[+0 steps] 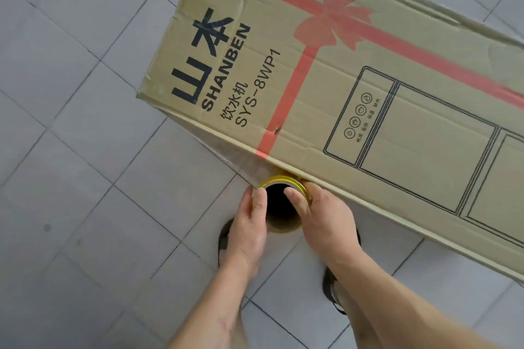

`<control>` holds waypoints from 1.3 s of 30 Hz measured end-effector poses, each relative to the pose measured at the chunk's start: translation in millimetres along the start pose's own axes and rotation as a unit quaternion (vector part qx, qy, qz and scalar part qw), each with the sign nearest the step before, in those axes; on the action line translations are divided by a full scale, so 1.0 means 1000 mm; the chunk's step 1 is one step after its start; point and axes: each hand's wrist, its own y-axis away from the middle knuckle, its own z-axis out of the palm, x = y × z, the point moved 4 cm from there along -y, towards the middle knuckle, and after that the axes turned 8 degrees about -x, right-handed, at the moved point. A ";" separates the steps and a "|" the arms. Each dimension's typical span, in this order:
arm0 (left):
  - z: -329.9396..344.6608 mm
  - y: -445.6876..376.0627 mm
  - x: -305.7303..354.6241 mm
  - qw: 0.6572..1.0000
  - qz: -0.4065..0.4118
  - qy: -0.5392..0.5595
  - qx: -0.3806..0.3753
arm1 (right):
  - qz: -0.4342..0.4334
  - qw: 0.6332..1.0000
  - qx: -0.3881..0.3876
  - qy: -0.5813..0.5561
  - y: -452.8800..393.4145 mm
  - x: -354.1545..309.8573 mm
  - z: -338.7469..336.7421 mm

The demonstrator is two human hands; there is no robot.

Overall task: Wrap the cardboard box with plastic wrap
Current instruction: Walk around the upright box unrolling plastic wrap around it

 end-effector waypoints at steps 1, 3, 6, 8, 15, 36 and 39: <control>0.006 0.007 -0.004 0.999 -0.009 0.034 0.002 | -0.015 1.000 0.015 -0.022 0.003 0.001 -0.002; 0.012 0.014 -0.010 0.997 -0.022 0.068 0.003 | -0.021 0.997 0.021 -0.074 0.008 0.005 -0.004; 0.011 0.005 -0.009 1.000 0.001 0.018 0.024 | -0.014 0.998 0.001 -0.056 0.014 0.012 -0.006; 0.007 -0.004 -0.006 0.999 -0.005 -0.008 0.032 | -0.006 0.999 -0.035 -0.018 0.018 0.013 -0.006; 0.021 -0.008 0.017 0.996 -0.022 -0.084 -0.032 | 0.057 0.993 -0.045 -0.089 0.019 0.030 0.001; 0.100 0.021 -0.030 0.999 -0.016 0.048 -0.013 | 0.020 0.995 -0.095 0.034 0.028 0.090 -0.034; 0.114 0.030 -0.046 0.996 -0.037 0.081 -0.021 | 0.001 0.990 -0.085 0.116 0.035 0.099 -0.046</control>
